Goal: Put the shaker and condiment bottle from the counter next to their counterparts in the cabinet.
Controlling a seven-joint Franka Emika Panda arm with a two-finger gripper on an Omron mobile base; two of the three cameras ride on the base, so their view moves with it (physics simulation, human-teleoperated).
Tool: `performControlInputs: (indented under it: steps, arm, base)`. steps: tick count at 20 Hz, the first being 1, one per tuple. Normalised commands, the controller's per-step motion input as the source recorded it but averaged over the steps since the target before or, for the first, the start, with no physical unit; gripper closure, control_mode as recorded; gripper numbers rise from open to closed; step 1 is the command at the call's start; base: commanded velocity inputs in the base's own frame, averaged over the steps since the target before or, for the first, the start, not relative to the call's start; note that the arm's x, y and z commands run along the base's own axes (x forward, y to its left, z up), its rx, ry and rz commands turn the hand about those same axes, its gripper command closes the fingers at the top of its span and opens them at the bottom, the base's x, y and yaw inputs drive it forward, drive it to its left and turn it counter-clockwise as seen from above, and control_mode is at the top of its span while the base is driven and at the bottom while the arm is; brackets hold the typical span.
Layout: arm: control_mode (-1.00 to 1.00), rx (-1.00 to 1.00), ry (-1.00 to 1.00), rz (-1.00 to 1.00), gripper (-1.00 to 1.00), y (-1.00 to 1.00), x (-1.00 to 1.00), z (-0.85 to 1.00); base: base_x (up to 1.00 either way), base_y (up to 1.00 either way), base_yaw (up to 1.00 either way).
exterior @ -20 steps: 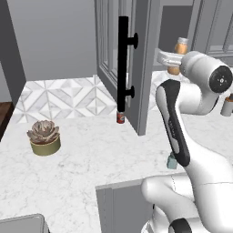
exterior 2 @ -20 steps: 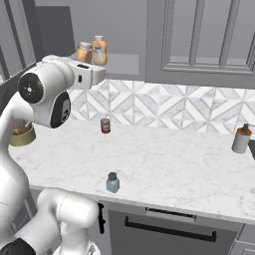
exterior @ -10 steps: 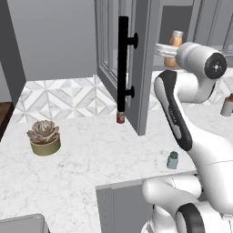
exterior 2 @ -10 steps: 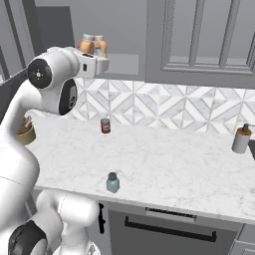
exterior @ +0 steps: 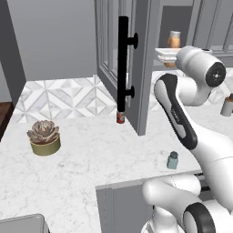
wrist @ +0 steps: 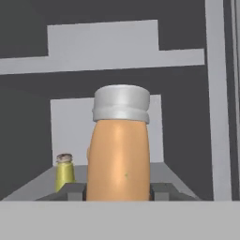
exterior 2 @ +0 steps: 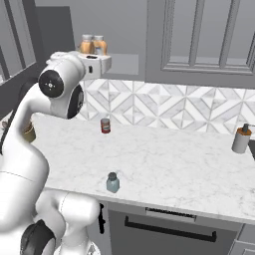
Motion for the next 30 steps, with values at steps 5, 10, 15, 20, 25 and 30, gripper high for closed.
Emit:
performControlInputs:
  steps: [5, 10, 15, 20, 25, 30]
  arm:
    - [-1.0, -0.13, -0.01, 0.0, 1.0, 0.0, 0.23, 0.0]
    - [-1.0, -0.04, 0.03, 0.02, 1.0, 0.0, 0.49, 0.0]
    - [-1.0, 0.0, 0.0, 0.01, 1.0, 0.0, 0.16, 0.0]
    - [-1.0, 0.0, 0.0, 0.0, 1.0, 0.0, 0.19, -0.03]
    - [-1.0, 0.0, 0.01, -0.01, 1.0, 0.01, 0.21, -0.18]
    - [-1.0, 0.0, 0.02, -0.03, 1.0, 0.0, 0.19, -0.07]
  base:
    - [0.0, 0.0, 0.0]
    - [0.0, 0.0, 0.0]
    - [0.0, 0.0, 0.0]
    - [0.0, 0.0, 0.0]
    - [0.0, 0.0, 0.0]
    - [0.0, 0.0, 0.0]
